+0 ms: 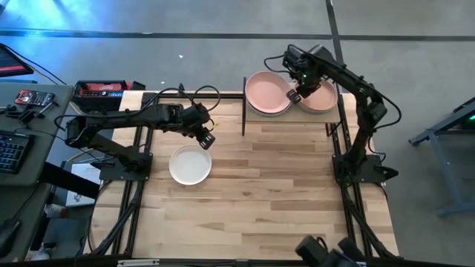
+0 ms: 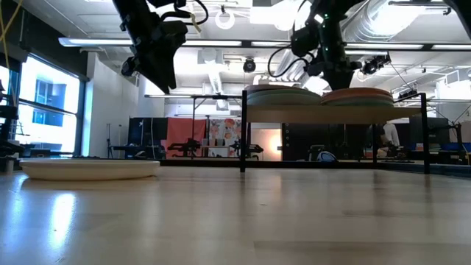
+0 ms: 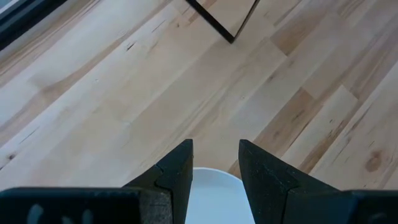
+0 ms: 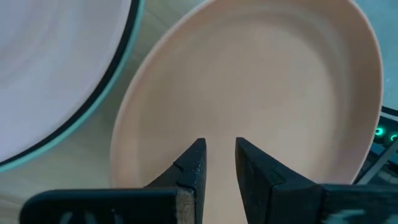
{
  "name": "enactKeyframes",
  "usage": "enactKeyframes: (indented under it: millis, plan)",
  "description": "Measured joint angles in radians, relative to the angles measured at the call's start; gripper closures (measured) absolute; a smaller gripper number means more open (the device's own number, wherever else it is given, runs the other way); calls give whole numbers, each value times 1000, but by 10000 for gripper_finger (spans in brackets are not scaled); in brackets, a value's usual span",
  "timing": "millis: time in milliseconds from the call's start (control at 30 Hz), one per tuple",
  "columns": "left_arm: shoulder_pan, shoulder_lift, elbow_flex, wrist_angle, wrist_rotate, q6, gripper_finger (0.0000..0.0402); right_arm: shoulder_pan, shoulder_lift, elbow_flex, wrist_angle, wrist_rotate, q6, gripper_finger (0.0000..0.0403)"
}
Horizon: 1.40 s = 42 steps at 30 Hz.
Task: Place and stack plates onto a shelf
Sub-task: Stack the white plate on top of the brown plate on the shelf
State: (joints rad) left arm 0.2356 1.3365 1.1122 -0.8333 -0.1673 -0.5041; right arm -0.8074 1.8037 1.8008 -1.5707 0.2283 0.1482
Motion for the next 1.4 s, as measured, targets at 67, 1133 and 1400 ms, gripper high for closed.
enactKeyframes:
  millis: [67, 1133, 1400]
  plan:
    - [0, 0, 0, 0, 0, 0, 284, 0, 8, 0, 0, 0, -1, 343]
    - [0, 0, 0, -14, 41, -25, 284, -43, 7, 32, 0, 3, -44, 343]
    - [-13, 0, 0, -121, 82, -74, 284, 4, -65, 116, 0, -68, 1, 343]
